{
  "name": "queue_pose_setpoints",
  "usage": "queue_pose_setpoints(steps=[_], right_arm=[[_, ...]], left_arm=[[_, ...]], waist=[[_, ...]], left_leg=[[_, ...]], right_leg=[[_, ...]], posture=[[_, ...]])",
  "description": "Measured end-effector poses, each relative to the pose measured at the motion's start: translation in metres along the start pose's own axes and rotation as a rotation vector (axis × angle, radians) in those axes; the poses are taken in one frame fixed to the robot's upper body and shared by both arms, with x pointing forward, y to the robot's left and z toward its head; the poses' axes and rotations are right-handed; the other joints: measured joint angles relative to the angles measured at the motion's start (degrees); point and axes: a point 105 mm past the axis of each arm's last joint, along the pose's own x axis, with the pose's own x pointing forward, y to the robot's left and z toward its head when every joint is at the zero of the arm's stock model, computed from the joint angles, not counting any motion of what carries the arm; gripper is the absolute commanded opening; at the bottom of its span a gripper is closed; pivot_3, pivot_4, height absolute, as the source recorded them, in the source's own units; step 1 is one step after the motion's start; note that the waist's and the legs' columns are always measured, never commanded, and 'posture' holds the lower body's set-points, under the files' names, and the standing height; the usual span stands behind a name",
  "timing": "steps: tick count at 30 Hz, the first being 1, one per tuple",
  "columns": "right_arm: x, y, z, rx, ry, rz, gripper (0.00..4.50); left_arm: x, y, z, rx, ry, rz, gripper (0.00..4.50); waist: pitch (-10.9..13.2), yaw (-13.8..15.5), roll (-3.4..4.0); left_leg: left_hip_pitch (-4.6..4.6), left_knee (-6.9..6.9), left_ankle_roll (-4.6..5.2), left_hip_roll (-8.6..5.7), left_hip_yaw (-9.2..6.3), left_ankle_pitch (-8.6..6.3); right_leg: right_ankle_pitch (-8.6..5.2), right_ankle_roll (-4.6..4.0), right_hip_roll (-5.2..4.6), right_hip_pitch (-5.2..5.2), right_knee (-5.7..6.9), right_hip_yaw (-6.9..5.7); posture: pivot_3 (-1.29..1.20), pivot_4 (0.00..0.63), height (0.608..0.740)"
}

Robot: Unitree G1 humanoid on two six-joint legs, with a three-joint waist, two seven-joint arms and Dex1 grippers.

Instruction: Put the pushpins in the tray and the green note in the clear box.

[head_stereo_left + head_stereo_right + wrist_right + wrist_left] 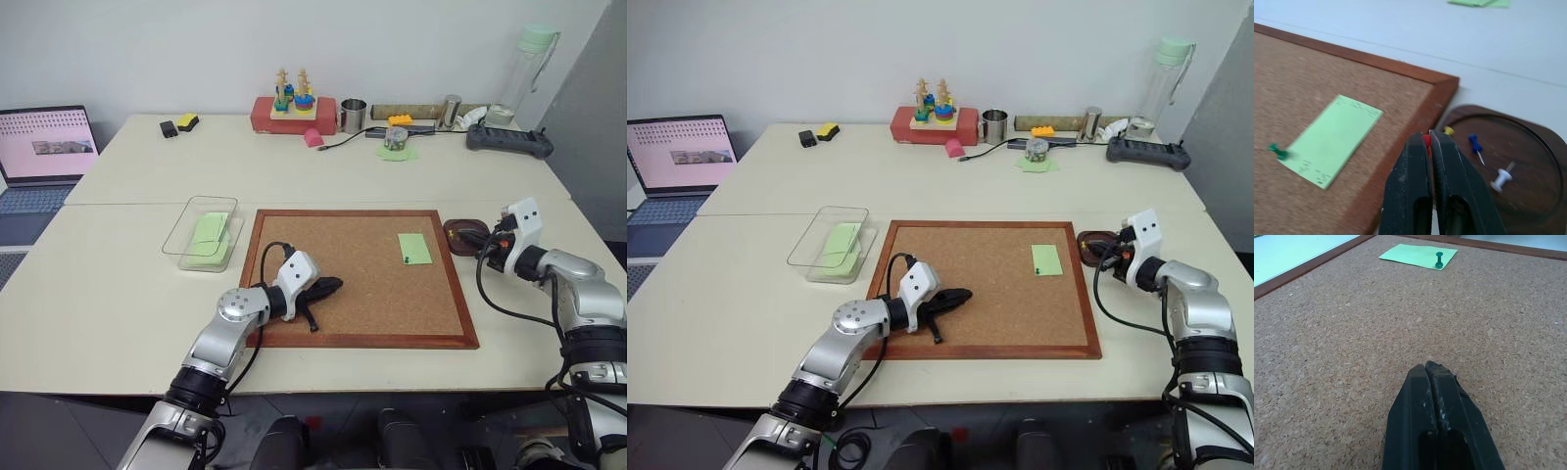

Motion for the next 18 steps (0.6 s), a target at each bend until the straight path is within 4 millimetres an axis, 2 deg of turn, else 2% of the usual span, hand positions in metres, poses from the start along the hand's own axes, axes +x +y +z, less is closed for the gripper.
queue_pose_setpoints(steps=[1,4,13,15,18], right_arm=[[0.0,-0.004,-0.002,0.002,0.011,-0.029,0.52],[0.001,-0.011,-0.005,-0.008,0.025,-0.081,1.27],[0.002,-0.017,0.005,-0.012,-0.023,-0.111,2.93],[0.001,-0.011,0.01,-0.013,-0.048,-0.063,3.45],[-0.001,0.01,0.022,-0.088,-0.08,0.069,4.13]], left_arm=[[0.0,0.0,0.0,0.001,0.0,-0.001,0.0],[0.0,0.0,0.0,0.001,0.0,-0.001,0.0],[0.0,-0.001,-0.001,-0.001,0.002,-0.003,0.0],[0.0,-0.001,-0.001,-0.001,0.002,-0.003,0.0],[0.0,-0.001,-0.001,-0.001,0.002,-0.003,0.0]], waist=[[0.0,0.01,0.0],[0.0,0.01,0.0],[0.0,0.03,0.0],[0.0,0.02,0.01],[-0.01,0.03,0.02]], left_leg=[[0.0,0.0,0.0,0.0,0.0,0.0],[-0.01,0.0,0.0,-0.01,0.0,0.0],[-0.02,-0.01,0.0,-0.01,-0.01,0.0],[-0.01,-0.02,0.0,0.0,-0.01,0.0],[-0.01,-0.04,0.0,0.0,-0.04,0.0]], right_leg=[[0.0,0.0,0.0,0.0,0.0,0.0],[0.0,0.01,0.0,0.01,-0.01,0.0],[0.01,0.02,0.0,0.03,-0.06,0.0],[0.01,0.02,0.0,0.02,-0.06,0.0],[0.0,0.03,0.0,0.03,-0.08,-0.03]], posture=[[0.0,0.15,0.74],[0.0,0.15,0.74],[0.0,0.15,0.74],[0.0,0.15,0.74],[0.0,0.15,0.74]])
